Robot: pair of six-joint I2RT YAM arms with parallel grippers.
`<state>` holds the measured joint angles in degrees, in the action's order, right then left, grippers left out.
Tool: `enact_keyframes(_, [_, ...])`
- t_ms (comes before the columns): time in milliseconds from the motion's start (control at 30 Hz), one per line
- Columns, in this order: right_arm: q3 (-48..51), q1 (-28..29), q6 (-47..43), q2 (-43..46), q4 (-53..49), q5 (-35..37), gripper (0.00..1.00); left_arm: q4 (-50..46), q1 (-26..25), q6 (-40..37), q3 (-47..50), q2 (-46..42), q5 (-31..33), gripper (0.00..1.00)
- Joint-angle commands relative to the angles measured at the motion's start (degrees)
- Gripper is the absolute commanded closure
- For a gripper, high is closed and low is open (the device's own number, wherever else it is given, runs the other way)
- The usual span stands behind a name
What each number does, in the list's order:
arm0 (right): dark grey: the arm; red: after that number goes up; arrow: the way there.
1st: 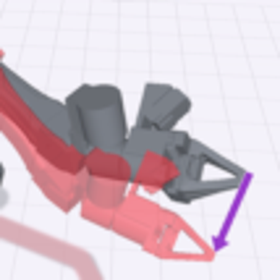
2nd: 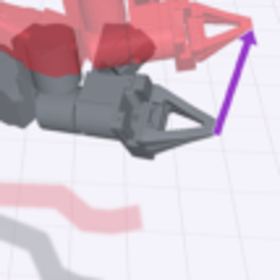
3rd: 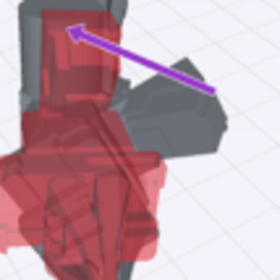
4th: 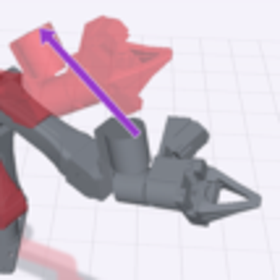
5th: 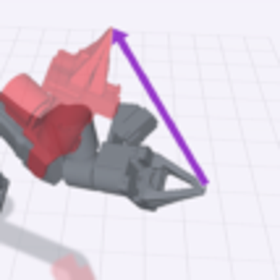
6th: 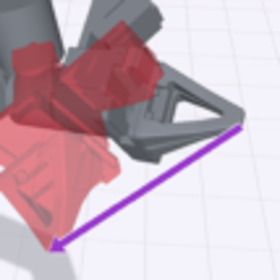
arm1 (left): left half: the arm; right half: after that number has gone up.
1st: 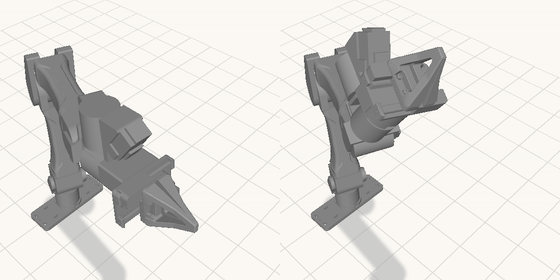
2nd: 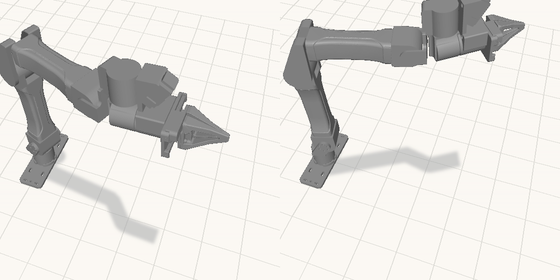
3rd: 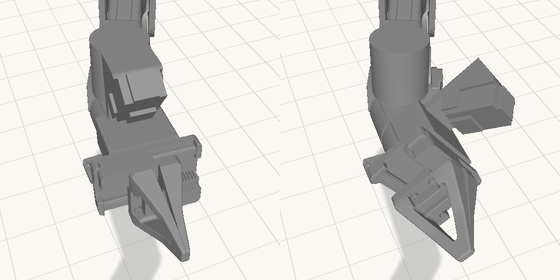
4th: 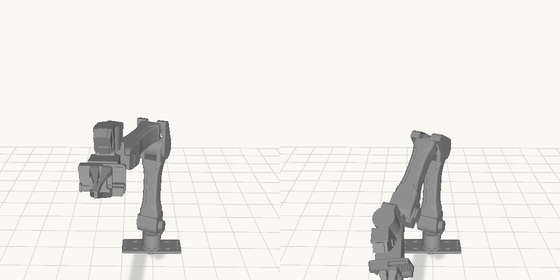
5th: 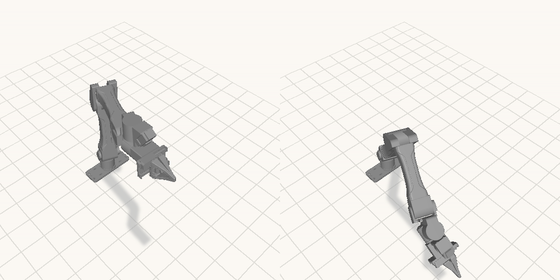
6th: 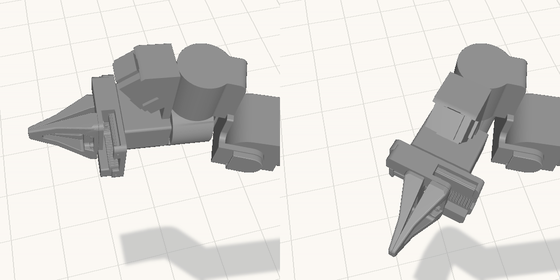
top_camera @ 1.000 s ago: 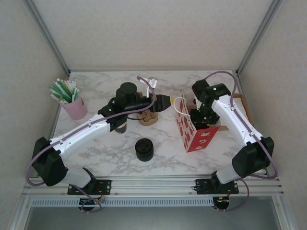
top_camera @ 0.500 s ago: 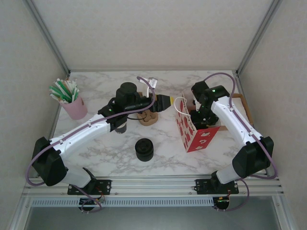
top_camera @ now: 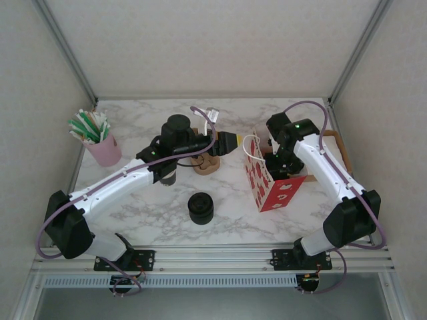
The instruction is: Pack the takeout coffee
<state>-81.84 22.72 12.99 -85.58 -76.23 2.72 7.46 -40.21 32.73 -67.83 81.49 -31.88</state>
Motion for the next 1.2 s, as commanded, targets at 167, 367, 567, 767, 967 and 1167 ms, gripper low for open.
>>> enact_keyframes(167, [-0.1, -0.4, -0.3, 1.3, -0.8, -0.6, 0.36, 0.5, -0.2, -0.8, -1.7, 0.2, 0.5, 0.25])
enact_keyframes(367, [-0.1, -0.5, -0.3, 1.3, -0.9, -0.2, 0.36, 0.6, -0.2, -0.8, -1.8, 0.2, 0.5, 0.25])
enact_keyframes(567, [0.5, -1.0, 0.0, 0.9, -0.9, -0.2, 0.36, 0.5, -0.2, -0.8, -1.9, 0.3, 0.5, 0.25])
enact_keyframes(767, [1.5, -1.8, 0.3, 0.1, -1.1, -0.1, 0.36, 0.4, -0.2, -0.8, -2.0, 0.3, 0.5, 0.25])
enact_keyframes(967, [2.3, -2.1, 0.3, -0.5, -0.3, 0.2, 0.36, 0.5, -0.3, -0.8, -2.1, 0.5, 0.5, 0.25])
enact_keyframes(1167, [2.4, -2.2, 0.1, -0.7, 0.0, -0.1, 0.36, 0.4, -0.3, -0.8, -2.1, 0.6, 0.6, 0.25])
